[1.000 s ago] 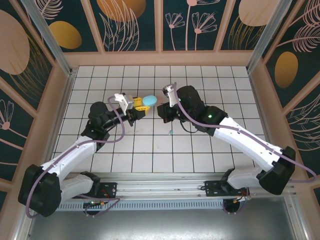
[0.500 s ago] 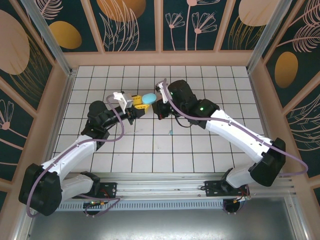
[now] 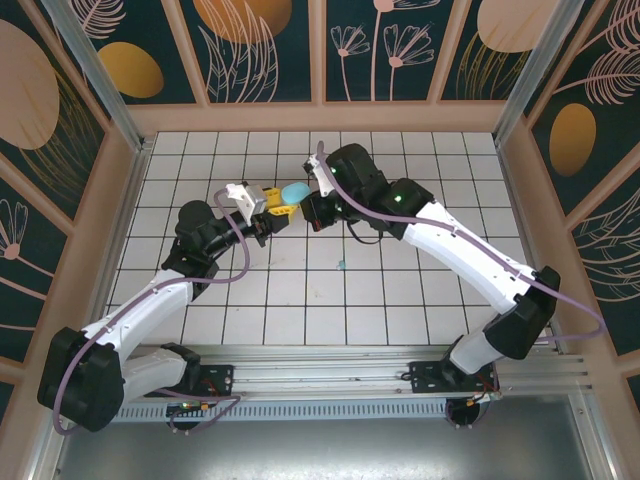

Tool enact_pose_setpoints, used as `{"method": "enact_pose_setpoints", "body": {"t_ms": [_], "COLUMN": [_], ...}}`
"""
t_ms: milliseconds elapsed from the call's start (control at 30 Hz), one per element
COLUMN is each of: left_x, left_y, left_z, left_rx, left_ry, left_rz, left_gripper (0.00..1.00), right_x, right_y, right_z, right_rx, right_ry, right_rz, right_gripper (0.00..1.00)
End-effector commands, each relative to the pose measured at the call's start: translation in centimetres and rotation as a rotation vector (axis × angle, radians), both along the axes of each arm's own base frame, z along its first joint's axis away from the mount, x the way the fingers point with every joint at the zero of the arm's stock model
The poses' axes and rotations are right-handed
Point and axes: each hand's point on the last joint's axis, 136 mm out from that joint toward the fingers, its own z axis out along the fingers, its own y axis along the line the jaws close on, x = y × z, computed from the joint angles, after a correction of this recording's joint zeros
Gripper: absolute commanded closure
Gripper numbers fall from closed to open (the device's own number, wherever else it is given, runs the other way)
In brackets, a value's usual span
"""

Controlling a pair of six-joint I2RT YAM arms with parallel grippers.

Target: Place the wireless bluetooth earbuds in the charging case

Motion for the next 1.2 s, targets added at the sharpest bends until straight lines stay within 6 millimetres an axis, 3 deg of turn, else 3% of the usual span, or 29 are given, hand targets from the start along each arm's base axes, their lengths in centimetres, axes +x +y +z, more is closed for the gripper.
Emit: {"method": "enact_pose_setpoints", "body": {"t_ms": [0,267,833,1067,1167], "left_x": [-0.7,-0.5,-0.1,-0.2,-0.2], "left_y": [-0.6,-0.4,-0.4,-0.4,-0.3], "left_z": [-2.4,-3.9,-4.9,-4.6,-4.6], "left_rx": [0.061,0.096,0.118,0.111,0.105], "left_ry": [0.054,0.08,0.103,0.099,0.1], "left_rz": [-0.048,-0.033,-0.017,-0.02,-0.013], "left_gripper": [0.8,0.81,0.81,0.81,0.81], "right_x": [1.9,2.2,1.7,3.1,2.8], "right_y": [-0.3,0.2,1.2,0.3,0.0], "right_z": [3.6,3.6,4.4,3.6,3.4], "right_rx": [0.046,0.04,0.235,0.249,0.244], "right_ry": [-0.081,-0.038,0.131,0.156,0.142], "right_rz": [-0.035,-0.019,0.069,-0.001,0.026], "right_gripper": [0.95,0.95,0.94,0.92,0.9]}}
